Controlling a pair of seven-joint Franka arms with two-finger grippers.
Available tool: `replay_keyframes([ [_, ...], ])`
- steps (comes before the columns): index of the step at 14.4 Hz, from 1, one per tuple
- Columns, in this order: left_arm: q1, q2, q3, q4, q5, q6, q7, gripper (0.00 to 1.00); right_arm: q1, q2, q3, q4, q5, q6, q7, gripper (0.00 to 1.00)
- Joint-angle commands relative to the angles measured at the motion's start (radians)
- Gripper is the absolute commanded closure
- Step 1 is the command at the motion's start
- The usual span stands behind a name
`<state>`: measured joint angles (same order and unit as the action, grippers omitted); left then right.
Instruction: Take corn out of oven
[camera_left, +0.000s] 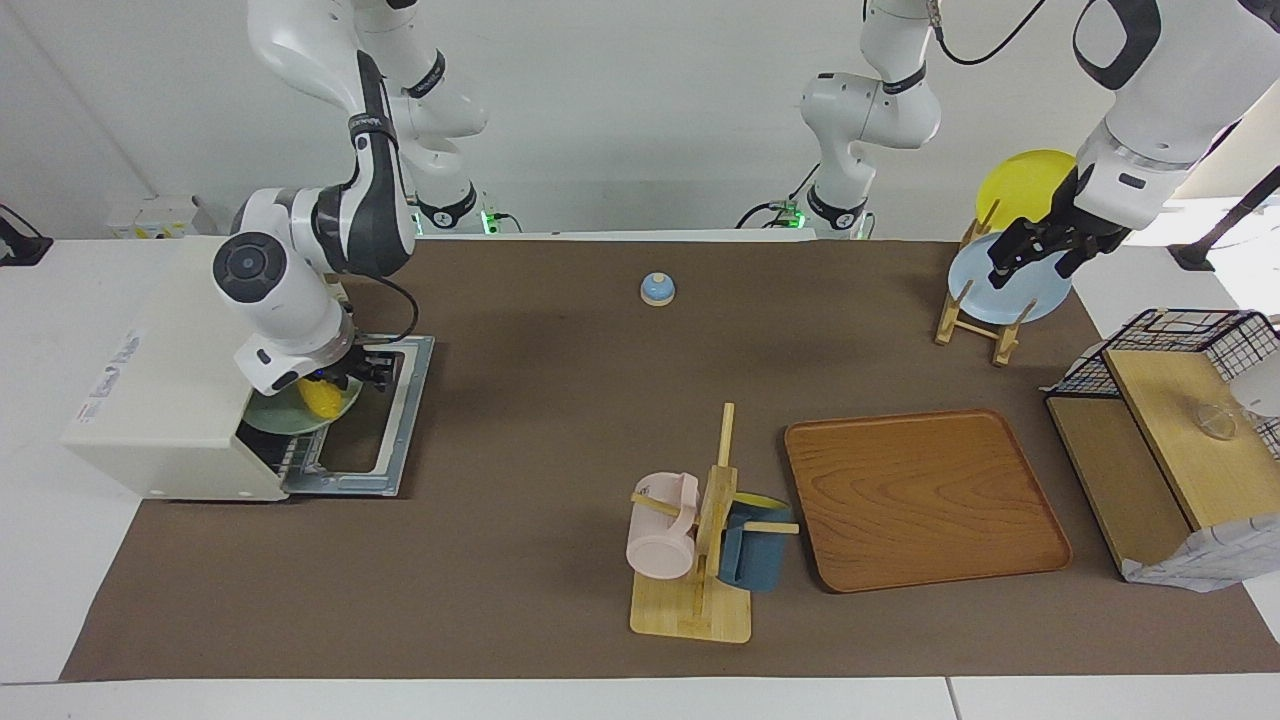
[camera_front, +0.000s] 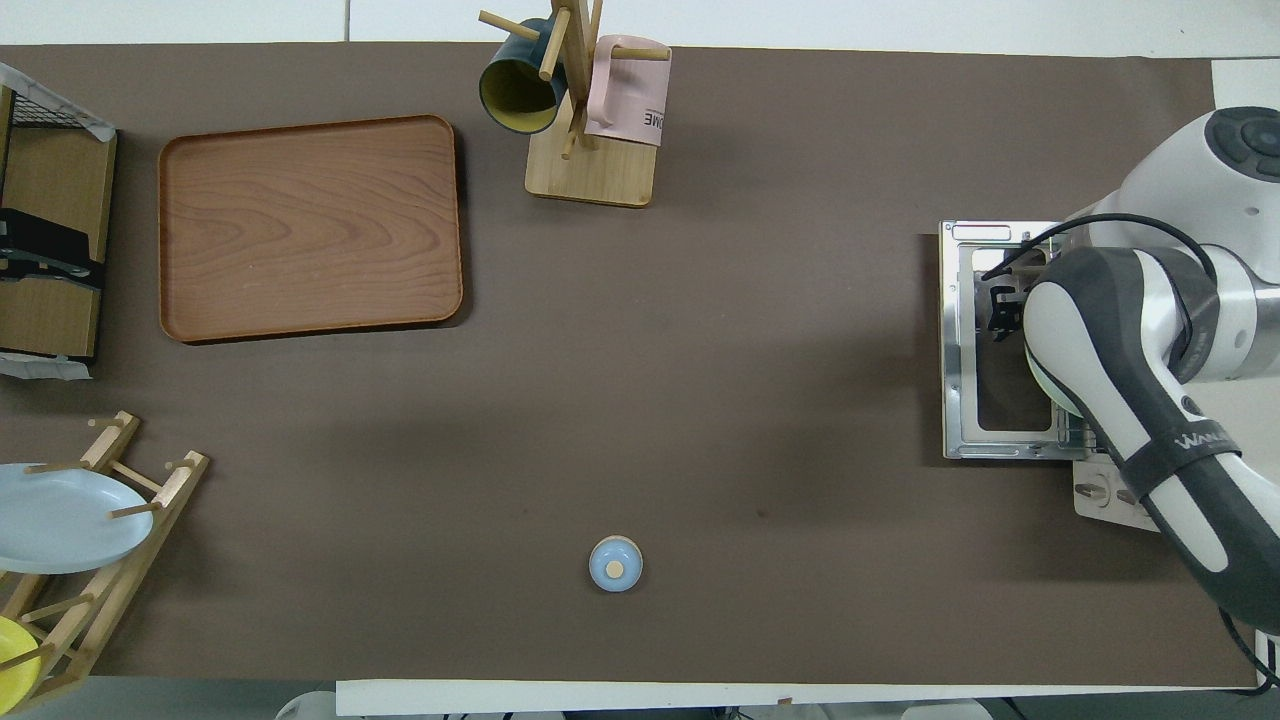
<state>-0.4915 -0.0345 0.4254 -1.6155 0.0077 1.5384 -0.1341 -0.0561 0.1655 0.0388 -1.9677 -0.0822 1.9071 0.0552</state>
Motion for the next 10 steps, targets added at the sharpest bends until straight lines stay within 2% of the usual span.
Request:
replay_keyframes([
  [1, -0.001, -0.002, 0.004, 0.008, 0.009, -0.011, 0.004, 0.0, -0.016, -0.047, 0.006, -0.08, -0.017, 0.062, -0.024, 0.5],
  [4, -0.001, -0.002, 0.003, 0.008, 0.009, -0.012, 0.004, 0.0, -0.004, -0.049, 0.007, -0.08, -0.114, 0.053, -0.041, 0.76],
  [6, -0.001, -0.002, 0.003, 0.008, 0.009, -0.011, 0.004, 0.0, 0.01, -0.049, 0.009, -0.08, -0.117, 0.05, -0.043, 1.0],
  [10, -0.001, -0.004, 0.004, 0.008, 0.009, -0.011, 0.005, 0.0, 0.128, -0.035, 0.009, -0.024, -0.131, 0.021, 0.009, 1.0],
])
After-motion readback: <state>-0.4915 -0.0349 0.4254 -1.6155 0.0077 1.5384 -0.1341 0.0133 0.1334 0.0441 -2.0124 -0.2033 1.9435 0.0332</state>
